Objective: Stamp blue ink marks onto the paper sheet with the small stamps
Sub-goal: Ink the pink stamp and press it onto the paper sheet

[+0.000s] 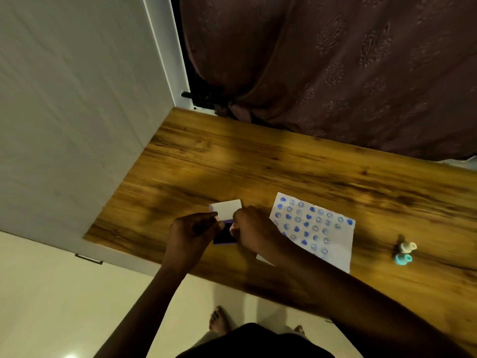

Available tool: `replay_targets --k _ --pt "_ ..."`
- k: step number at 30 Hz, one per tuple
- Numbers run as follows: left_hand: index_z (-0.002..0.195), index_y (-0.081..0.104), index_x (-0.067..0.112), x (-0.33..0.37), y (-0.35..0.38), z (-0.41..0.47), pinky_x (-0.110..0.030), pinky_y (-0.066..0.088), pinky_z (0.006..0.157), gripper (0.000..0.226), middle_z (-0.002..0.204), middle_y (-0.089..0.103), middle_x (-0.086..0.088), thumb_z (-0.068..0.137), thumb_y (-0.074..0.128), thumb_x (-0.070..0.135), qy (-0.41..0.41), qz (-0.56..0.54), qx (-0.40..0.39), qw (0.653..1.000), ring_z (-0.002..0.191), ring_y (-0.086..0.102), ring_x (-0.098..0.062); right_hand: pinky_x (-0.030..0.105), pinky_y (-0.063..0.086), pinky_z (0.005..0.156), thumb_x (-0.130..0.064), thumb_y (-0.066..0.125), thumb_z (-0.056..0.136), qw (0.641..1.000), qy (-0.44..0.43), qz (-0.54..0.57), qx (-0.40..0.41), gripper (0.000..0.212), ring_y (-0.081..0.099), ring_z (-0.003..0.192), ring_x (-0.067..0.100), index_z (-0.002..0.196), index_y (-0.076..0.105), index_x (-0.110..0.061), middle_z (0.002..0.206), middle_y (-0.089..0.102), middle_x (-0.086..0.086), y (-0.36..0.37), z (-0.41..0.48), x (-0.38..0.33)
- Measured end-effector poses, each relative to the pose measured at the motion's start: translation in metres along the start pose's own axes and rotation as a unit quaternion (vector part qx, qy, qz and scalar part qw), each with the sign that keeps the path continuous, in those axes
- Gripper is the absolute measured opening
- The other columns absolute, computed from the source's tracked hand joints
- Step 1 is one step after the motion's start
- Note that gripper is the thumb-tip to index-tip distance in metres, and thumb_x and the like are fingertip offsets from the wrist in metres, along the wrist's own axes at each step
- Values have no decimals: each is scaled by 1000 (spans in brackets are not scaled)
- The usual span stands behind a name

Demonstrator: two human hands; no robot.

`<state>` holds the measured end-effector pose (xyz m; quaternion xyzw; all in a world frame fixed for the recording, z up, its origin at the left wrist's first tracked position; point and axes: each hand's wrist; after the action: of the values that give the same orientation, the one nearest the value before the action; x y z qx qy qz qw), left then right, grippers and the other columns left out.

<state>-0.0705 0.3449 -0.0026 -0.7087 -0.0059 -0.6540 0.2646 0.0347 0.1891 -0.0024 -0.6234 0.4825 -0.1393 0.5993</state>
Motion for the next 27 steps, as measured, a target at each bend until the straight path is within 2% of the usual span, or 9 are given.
replay_targets --k 4,6,8,12,17,19,22,24,27 --pt "110 80 19 6 19 0 -32 66 80 25 95 83 9 86 82 23 -16 -23 -6 1000 90 81 -9 14 35 55 -25 73 89 990 19 131 52 13 64 76 13 89 75 -13 89 74 4 -20 -7 17" --pt "104 78 27 9 31 0 -15 61 73 17 83 79 27 87 82 24 -5 -6 -29 1000 82 78 3 14 39 59 -28 76 87 977 32 198 72 14 65 79 8 93 78 -15 92 76 -2 -34 -19 31" --pt "95 79 24 12 47 1 -5 54 70 8 81 77 33 89 80 19 6 12 -56 998 80 76 8 20 50 68 -34 78 86 965 56 240 94 19 69 85 5 99 79 -20 94 78 -6 -46 -35 51" --pt "90 75 47 25 85 1 -11 59 73 23 92 78 31 84 83 26 -23 -42 -97 994 91 76 5 21 58 75 -40 81 83 942 116 277 149 22 73 82 1 97 80 -24 92 79 -8 -62 -70 100" --pt "100 78 37 34 131 -1 -19 63 76 22 92 80 25 81 87 31 -20 -37 -132 990 91 77 3 11 44 70 -35 78 87 945 195 165 204 21 71 86 5 102 79 -20 99 79 -5 -73 -109 167" --pt "96 75 45 38 145 -3 -18 62 76 26 92 79 30 81 88 27 -1 -25 -147 989 91 77 3 18 46 73 -31 72 91 945 220 119 208 20 72 90 13 105 77 -17 102 79 -1 -75 -120 190" --pt "93 75 44 43 160 -6 -22 63 79 27 94 80 22 80 89 24 -6 -38 -153 988 92 78 -2 30 53 76 -28 63 97 950 249 66 175 18 70 89 21 101 73 -13 98 76 4 -74 -127 213" --pt "93 75 46 44 168 -8 -23 64 78 26 92 81 19 80 89 28 -2 -30 -151 988 90 78 -2 32 54 75 -27 60 98 954 249 45 160 18 69 88 21 100 72 -13 98 75 5 -71 -127 221" --pt "85 73 61 49 176 -10 -19 63 73 36 88 78 31 81 88 29 -1 -32 -160 987 88 77 3 31 52 78 -28 58 100 960 237 23 148 20 68 94 22 106 71 -13 105 75 6 -68 -123 227"
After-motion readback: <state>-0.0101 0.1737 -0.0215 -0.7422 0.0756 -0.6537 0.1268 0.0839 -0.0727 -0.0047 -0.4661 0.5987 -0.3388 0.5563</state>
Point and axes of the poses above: each hand's wrist, its own z-axis towards the middle knuckle, its own y-axis out of the palm, x = y × z
